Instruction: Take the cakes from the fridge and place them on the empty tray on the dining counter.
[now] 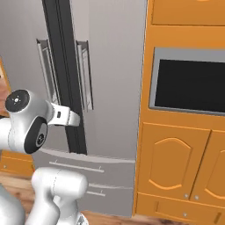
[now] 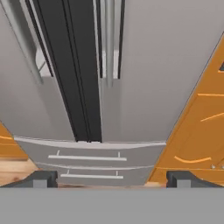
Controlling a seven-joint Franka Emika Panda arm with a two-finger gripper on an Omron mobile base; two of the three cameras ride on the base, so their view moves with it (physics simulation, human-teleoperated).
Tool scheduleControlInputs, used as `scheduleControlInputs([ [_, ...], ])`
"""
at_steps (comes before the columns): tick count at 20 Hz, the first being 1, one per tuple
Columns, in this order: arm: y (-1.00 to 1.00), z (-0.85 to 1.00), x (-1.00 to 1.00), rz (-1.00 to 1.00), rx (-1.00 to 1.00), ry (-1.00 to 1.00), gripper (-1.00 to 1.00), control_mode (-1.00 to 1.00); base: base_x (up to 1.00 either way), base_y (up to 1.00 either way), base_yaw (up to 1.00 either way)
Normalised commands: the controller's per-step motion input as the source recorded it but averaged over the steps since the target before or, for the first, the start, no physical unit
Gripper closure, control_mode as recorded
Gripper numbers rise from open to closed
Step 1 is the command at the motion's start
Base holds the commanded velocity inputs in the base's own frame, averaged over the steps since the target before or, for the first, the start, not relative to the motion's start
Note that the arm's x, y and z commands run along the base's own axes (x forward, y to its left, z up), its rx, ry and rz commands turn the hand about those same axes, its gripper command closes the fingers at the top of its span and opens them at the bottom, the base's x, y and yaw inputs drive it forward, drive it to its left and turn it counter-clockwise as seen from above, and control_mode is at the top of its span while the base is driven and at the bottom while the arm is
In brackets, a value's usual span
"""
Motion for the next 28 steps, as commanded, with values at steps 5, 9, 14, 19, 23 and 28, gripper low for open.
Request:
scheduleControlInputs([
  [5, 0.0, 0.0, 0.0, 0.0, 0.0, 0.0, -1.0, 1.0, -0.42, 0.47, 0.0],
  [9, 0.0, 0.0, 0.0, 0.0, 0.0, 0.0, -1.0, 1.0, -0.11, 0.52, 0.0],
  [14, 0.0, 0.0, 0.0, 0.0, 0.0, 0.0, -1.0, 1.0, -0.25, 0.13, 0.0],
  [19, 0.0, 0.0, 0.0, 0.0, 0.0, 0.0, -1.0, 1.0, -0.39, 0.0, 0.0],
  [23, 0.0, 0.0, 0.0, 0.0, 0.0, 0.0, -1.0, 1.0, -0.06, 0.0, 0.0],
  [28, -0.01, 0.0, 0.04, 0.0, 0.0, -0.02, -1.0, -1.0, 0.0, 0.0, 0.0],
])
